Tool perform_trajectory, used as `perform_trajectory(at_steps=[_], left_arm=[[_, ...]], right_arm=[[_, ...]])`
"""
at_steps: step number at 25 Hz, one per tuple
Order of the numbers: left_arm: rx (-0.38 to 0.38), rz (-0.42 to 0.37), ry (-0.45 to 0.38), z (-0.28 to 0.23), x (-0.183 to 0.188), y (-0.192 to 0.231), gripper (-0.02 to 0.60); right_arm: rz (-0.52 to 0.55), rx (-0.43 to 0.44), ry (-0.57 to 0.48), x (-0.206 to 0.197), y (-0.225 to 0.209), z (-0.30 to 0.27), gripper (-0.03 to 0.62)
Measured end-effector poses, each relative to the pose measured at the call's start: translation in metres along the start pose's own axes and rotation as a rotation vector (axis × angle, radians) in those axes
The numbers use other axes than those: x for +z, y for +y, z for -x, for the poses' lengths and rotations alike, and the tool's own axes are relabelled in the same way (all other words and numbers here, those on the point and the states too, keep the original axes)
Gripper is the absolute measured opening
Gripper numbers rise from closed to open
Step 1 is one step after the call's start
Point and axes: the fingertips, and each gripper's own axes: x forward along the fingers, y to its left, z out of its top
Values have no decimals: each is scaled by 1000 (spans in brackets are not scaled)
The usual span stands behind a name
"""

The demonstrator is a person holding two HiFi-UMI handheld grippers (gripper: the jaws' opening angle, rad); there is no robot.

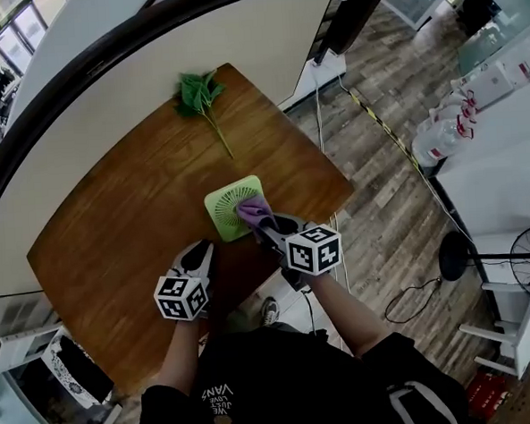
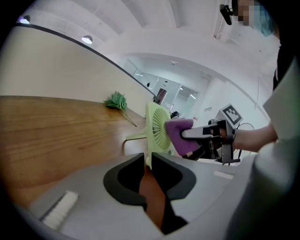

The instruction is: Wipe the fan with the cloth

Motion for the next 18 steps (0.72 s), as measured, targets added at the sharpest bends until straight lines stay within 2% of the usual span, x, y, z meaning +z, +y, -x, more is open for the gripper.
perform_trajectory(at_steps=[8,11,15,18], left_arm=[[-2,-9,-12,-3,4,-4,17],[-5,-10,-22,-3,7,-6,12],[-12,-5,-27,0,9,-9,12],[-18,0,-42,5,10,-14,12]], right_arm=[[-39,-154,-38,5,-58,32,100],[-54,-187,-51,5,-68,40,100],[-53,-165,-67,5,-55,45,100],[-22,-81,-50,-4,-21,37,100]])
